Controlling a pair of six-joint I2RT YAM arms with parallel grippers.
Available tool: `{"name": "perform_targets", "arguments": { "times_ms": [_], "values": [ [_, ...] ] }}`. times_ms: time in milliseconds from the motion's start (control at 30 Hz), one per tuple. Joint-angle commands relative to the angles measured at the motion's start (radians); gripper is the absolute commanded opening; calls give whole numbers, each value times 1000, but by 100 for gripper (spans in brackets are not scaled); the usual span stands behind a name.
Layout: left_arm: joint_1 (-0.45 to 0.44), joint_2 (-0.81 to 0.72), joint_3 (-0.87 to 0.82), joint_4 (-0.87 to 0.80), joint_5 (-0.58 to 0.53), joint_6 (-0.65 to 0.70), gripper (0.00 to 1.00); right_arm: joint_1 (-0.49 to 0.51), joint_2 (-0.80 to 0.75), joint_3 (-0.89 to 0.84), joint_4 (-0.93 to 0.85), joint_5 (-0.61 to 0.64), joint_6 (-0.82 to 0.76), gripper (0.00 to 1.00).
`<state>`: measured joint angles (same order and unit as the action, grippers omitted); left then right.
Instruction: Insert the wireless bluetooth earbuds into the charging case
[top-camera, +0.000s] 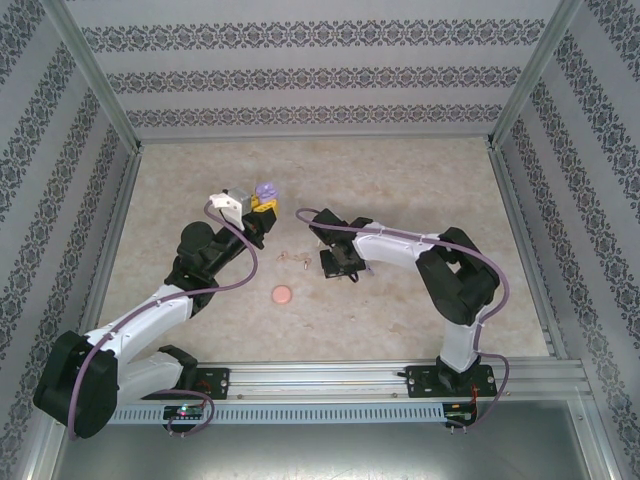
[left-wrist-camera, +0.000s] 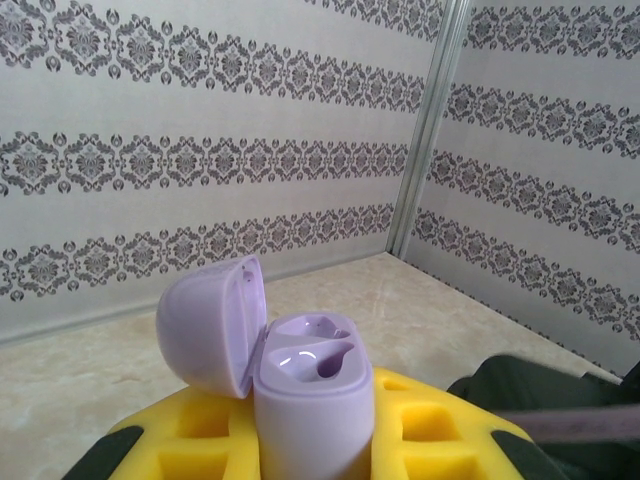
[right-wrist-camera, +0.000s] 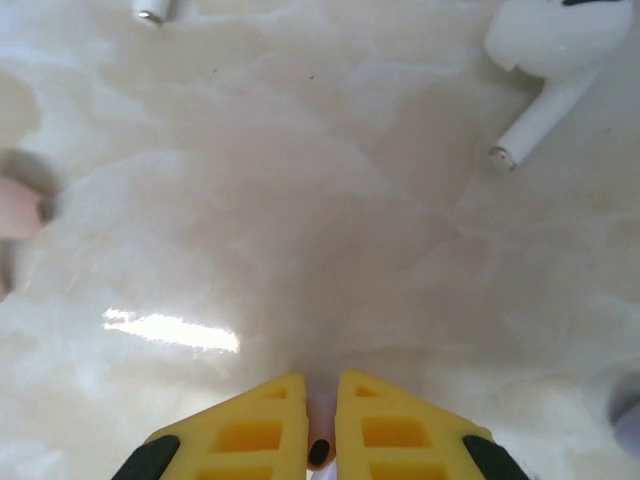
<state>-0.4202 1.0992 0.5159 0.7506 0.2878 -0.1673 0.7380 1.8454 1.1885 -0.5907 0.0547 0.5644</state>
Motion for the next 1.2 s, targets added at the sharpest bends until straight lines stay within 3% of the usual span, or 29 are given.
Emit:
{"name": "perform_targets", "arguments": {
  "times_ms": [0, 367, 633, 1167],
  "values": [
    [-21, -15, -15, 75, 45, 27, 0, 2, -126, 6, -14, -11, -9, 11],
    [-68, -48, -15, 71, 70, 192, 0, -49, -412, 178, -6, -12, -84, 11],
    [-126, -28, 29, 64, 55, 267, 0, -53, -523, 270, 106, -64, -188, 13],
    [-222, 117, 190, 100, 74, 319, 0, 15, -672, 98, 440, -237, -359, 13]
  ]
}}
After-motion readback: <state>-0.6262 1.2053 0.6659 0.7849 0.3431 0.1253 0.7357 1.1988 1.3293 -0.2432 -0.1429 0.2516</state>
